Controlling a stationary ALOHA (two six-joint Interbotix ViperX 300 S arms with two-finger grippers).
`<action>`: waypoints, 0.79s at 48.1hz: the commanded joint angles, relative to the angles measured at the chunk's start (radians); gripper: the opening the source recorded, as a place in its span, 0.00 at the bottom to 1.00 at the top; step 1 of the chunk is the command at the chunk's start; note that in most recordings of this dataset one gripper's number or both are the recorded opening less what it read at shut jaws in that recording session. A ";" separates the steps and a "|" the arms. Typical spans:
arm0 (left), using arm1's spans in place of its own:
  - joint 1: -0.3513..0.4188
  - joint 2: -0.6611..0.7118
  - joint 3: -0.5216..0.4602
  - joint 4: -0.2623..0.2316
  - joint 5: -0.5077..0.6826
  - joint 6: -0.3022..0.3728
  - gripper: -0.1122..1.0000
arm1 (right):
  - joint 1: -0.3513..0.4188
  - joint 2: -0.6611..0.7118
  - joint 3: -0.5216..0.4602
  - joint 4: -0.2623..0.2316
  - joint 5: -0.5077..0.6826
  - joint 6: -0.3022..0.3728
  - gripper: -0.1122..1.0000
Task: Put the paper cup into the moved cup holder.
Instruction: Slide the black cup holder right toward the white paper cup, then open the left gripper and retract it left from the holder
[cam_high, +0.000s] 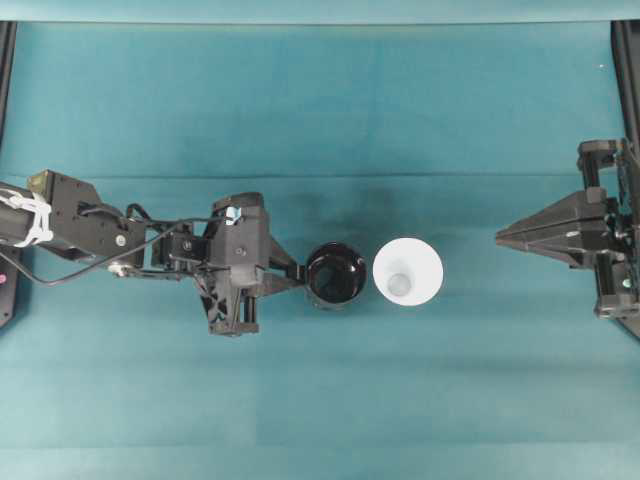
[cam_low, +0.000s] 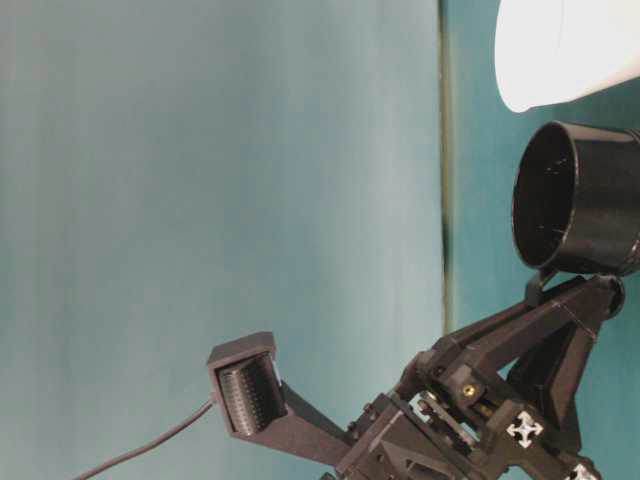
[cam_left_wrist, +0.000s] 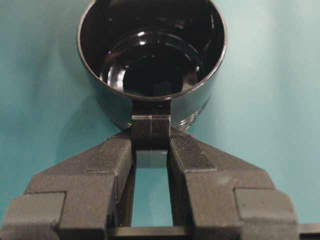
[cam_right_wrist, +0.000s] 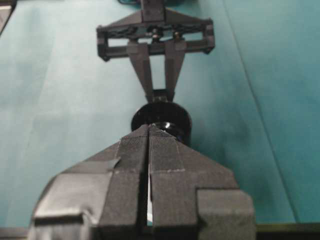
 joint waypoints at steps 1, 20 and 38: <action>-0.005 0.005 -0.006 0.002 -0.008 -0.002 0.26 | 0.000 0.006 -0.023 0.003 -0.003 0.011 0.11; -0.005 0.005 -0.006 0.002 -0.006 -0.002 0.26 | -0.002 0.006 -0.025 0.002 -0.003 0.011 0.11; -0.005 0.005 -0.006 0.002 -0.006 -0.002 0.43 | -0.002 0.006 -0.023 0.003 -0.005 0.011 0.11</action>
